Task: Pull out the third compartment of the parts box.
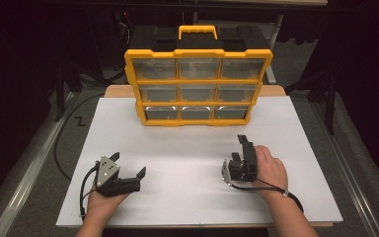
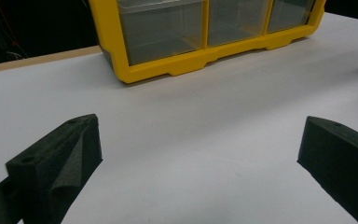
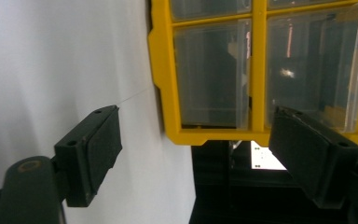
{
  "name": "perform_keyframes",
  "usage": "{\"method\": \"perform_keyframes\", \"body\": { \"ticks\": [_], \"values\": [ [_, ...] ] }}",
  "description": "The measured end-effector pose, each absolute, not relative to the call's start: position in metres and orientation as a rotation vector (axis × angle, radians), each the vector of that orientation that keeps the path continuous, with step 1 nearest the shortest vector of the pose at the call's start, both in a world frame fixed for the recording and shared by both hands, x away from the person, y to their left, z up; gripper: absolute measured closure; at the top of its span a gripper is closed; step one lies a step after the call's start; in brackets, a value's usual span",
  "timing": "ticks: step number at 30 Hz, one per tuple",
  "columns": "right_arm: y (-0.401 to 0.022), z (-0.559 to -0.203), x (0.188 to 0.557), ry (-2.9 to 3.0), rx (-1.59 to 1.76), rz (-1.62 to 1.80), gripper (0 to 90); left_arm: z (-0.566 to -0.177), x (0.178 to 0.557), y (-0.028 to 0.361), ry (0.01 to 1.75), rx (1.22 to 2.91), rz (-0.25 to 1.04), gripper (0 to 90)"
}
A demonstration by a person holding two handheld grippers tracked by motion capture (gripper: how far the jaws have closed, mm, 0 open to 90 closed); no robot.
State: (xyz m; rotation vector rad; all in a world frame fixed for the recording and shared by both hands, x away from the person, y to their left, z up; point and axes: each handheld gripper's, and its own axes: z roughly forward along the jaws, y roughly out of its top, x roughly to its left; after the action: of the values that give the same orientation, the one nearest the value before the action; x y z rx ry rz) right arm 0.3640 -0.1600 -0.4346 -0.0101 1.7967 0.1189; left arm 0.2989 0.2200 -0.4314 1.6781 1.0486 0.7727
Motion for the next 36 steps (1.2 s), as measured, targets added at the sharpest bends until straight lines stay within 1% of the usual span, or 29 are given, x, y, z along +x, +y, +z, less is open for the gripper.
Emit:
{"method": "perform_keyframes", "body": {
  "ticks": [1,3,6,17,19,36],
  "values": [
    [-0.158,-0.433,0.366,1.781,-0.027,0.117,22.2,-0.431,0.299,0.220,1.051,1.683,0.769,0.5],
    [-0.157,-0.432,0.367,1.780,-0.024,0.108,23.0,-0.432,0.299,0.220,1.051,1.688,0.768,0.5],
    [-0.153,-0.423,0.374,1.742,-0.018,0.116,28.3,-0.431,0.299,0.220,1.046,1.680,0.761,0.5],
    [-0.143,-0.400,0.394,1.668,-0.040,0.113,38.0,-0.430,0.297,0.220,1.016,1.663,0.767,0.5],
    [-0.141,-0.395,0.395,1.673,-0.030,0.116,40.9,-0.430,0.297,0.221,1.016,1.663,0.767,0.5],
    [-0.133,-0.348,0.410,1.571,-0.025,0.131,49.4,-0.430,0.296,0.219,0.999,1.670,0.748,0.5]
  ]
}}
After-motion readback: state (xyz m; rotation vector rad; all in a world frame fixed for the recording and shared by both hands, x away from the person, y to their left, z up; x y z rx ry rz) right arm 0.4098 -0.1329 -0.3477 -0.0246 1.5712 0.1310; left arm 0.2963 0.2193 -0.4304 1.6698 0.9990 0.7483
